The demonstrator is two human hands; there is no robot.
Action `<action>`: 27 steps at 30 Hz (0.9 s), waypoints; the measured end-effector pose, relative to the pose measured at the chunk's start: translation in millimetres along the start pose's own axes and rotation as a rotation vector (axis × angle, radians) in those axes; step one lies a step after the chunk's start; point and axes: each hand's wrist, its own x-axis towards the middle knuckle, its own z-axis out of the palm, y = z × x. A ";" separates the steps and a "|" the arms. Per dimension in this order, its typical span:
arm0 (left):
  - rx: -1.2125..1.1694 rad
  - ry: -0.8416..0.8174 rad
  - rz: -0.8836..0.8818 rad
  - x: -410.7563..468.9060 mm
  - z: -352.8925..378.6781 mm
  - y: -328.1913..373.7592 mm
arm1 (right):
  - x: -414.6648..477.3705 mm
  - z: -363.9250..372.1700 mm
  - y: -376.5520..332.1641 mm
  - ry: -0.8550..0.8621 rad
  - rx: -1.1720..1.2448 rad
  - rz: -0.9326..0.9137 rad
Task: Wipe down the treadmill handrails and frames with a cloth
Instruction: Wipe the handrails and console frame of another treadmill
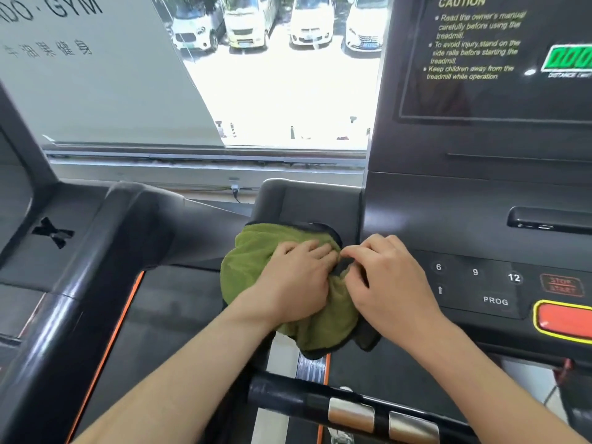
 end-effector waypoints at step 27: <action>-0.133 0.023 -0.053 3.4 1.1 7.0 | -27.4 4.5 -4.4 0.002 -0.081 -0.113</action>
